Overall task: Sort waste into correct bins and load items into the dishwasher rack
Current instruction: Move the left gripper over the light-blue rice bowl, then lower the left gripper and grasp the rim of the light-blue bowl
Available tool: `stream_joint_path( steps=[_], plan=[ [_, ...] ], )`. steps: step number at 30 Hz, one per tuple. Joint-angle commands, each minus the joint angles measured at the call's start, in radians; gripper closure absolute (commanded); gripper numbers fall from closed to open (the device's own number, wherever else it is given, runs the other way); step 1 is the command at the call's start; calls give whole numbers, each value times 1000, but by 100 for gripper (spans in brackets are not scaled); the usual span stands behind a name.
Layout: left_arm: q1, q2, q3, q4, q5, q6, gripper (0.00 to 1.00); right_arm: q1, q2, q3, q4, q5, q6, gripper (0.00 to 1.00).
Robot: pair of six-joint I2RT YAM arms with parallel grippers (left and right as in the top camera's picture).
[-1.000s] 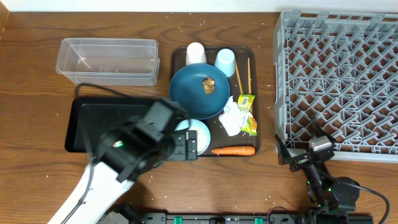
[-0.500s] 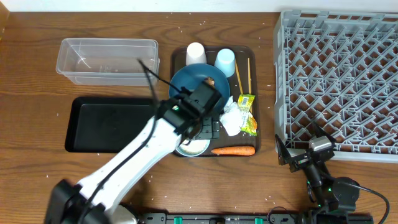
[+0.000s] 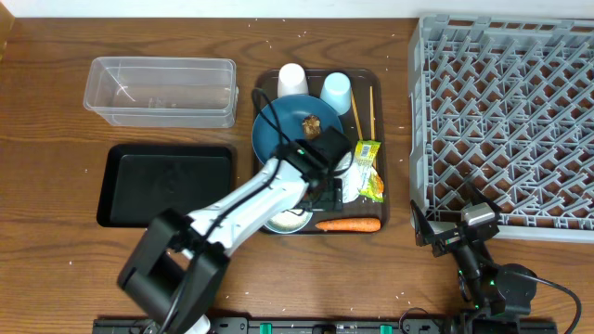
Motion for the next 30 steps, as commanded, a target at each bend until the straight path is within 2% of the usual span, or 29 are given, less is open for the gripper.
stream_joint_path(
  steps=[1, 5, 11, 30],
  plan=[
    [-29, 26, 19, 5, -12, -9, 11, -23, -1, -2, -4, 4, -13, 1],
    [-44, 35, 13, 6, -85, -42, 22, -23, -1, -2, -4, 4, -13, 1],
    [-44, 35, -10, 29, -107, -53, 30, -23, -1, -2, -4, 4, -13, 1],
    [-44, 77, -11, 58, -137, -53, 37, -23, -1, -2, -4, 4, -13, 1]
  ],
)
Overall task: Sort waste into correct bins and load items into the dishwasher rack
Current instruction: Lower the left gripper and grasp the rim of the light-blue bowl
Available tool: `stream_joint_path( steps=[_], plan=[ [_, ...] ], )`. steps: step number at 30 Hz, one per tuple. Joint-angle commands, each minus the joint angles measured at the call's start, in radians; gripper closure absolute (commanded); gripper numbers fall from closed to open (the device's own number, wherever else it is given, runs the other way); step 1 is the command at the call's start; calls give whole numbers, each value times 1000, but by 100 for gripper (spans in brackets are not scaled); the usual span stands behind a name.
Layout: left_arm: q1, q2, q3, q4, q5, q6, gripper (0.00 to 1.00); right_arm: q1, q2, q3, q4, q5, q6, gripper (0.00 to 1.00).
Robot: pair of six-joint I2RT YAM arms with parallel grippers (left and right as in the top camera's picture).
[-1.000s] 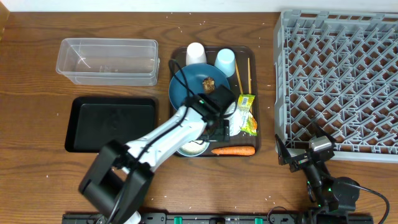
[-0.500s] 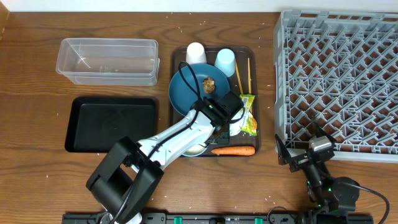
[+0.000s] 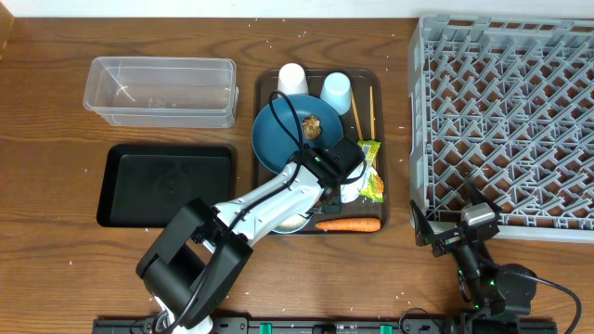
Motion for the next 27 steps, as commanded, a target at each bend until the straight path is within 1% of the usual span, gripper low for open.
stream_joint_path(
  steps=[1, 3, 7, 10, 16, 19, 23, 27],
  plan=[
    [1, 10, -10, 1, -21, -6, 40, -23, -1, -2, -4, 4, -13, 1],
    [0, 10, -10, 0, -31, -6, 48, -23, -1, -2, -4, 4, -13, 1],
    [0, 10, -10, 0, -35, -5, 50, -23, -1, -2, -4, 4, -13, 1],
    [0, 10, -10, 0, -35, -5, 59, -23, -1, -2, -4, 4, -13, 1],
    [0, 10, -10, -3, -35, -6, 60, -23, -1, -2, -4, 4, -13, 1],
    [0, 10, -10, -2, -35, -5, 66, -23, -1, -2, -4, 4, -13, 1],
    [-1, 10, -11, -3, -34, -6, 67, -23, -1, -2, -4, 4, -13, 1],
    [-9, 10, -11, -3, -34, -6, 73, -23, -1, -2, -4, 4, -13, 1]
  ],
)
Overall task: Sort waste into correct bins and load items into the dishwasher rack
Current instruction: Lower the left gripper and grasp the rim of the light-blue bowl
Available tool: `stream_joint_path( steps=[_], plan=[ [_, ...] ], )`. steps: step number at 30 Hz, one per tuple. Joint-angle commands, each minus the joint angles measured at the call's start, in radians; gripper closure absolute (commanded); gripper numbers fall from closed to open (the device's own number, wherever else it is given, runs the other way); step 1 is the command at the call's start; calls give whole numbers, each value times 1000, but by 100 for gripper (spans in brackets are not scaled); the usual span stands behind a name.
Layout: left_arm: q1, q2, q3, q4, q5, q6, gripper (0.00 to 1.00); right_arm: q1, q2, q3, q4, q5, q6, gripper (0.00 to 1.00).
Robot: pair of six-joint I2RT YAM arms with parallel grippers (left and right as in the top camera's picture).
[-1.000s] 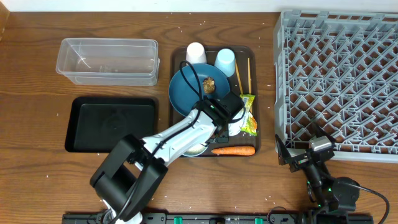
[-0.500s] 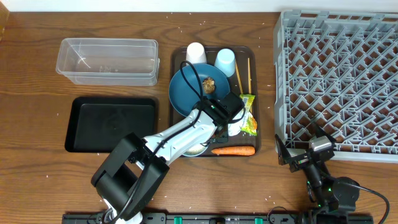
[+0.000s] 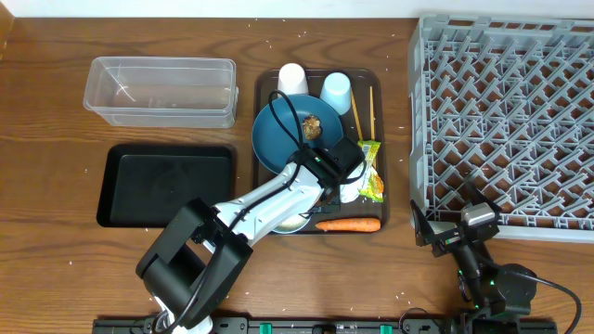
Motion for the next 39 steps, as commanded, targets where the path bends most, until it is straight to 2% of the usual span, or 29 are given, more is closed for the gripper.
stream_joint_path(
  steps=[1, 24, 27, 30, 33, 39],
  plan=[
    [-11, 10, -10, -3, -21, -6, 73, -23, -1, -2, -4, 4, -13, 1],
    [-37, 11, -35, -3, -51, -6, 73, -23, -1, -2, -4, 4, -13, 1],
    [-37, 11, -36, -6, -51, -6, 80, -23, -1, -2, -4, 4, -13, 1],
    [-37, 10, -36, -7, -51, -5, 81, -23, -1, -2, -4, 4, -13, 1],
    [-37, 10, -36, -11, -51, -5, 91, -23, -1, -2, -4, 4, -13, 1],
    [-37, 10, -36, -29, -50, -5, 94, -23, -1, -2, -4, 4, -13, 1]
  ],
)
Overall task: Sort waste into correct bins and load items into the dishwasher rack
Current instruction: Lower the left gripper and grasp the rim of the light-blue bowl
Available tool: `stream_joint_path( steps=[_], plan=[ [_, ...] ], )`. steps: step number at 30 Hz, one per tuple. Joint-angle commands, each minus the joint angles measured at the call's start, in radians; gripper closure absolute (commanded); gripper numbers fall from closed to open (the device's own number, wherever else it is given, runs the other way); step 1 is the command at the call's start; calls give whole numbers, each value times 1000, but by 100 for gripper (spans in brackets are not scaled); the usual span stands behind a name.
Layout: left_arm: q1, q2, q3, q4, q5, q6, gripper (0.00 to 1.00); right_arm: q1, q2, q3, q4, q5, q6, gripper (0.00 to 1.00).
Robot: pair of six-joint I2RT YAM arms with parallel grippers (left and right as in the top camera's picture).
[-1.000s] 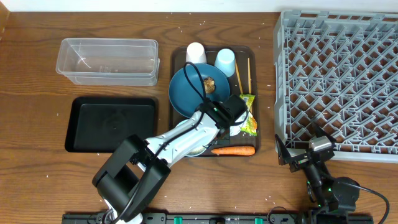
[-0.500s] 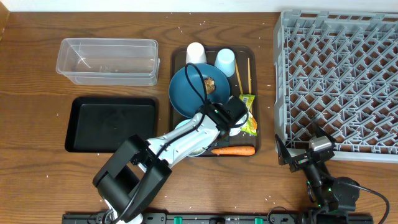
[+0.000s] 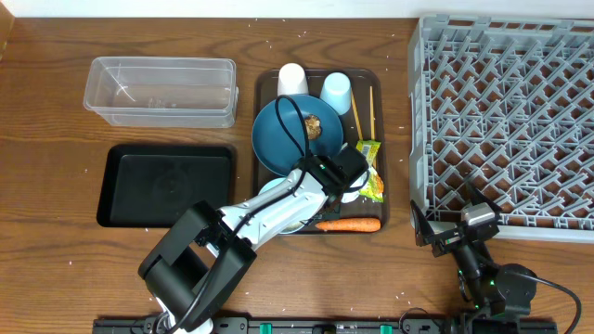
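Observation:
A brown serving tray [image 3: 263,102] holds a white cup [image 3: 292,78], a light blue cup [image 3: 336,91], a blue plate [image 3: 283,134] with a food scrap [image 3: 313,123], chopsticks [image 3: 355,109], a green wrapper [image 3: 373,176], a carrot [image 3: 348,224] and a partly hidden white bowl [image 3: 283,221]. My left gripper [image 3: 355,183] sits low over the wrapper's left edge; its wrist hides the fingers. My right gripper [image 3: 422,229] rests near the table's front right, holding nothing.
A clear plastic bin [image 3: 160,90] stands at the back left, with a black tray [image 3: 167,184] in front of it. The grey dishwasher rack [image 3: 506,121] fills the right side. The left arm crosses the bowl and the tray's front.
My left gripper has shifted slightly toward the front right, closer onto the green wrapper. The wrapper, carrot and cups lie as before. The right arm has not moved.
My left gripper was first over the plate's front right rim. Then it stood further right beside the wrapper and stayed there at the following moment. Now it sits a little lower against the wrapper. Nothing has left the tray.

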Motion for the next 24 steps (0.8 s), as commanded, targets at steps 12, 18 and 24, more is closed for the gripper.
stream_joint_path(
  steps=[12, 18, 24],
  plan=[
    [-1, -80, -10, -27, 19, -5, 94, -23, -1, -2, -4, 4, -13, 1],
    [0, -182, -10, -42, 18, -3, 94, -23, -1, -2, -4, 4, -13, 1],
    [24, -277, -10, -42, 14, 12, 94, -23, -1, -2, -4, 4, -13, 1]
  ],
)
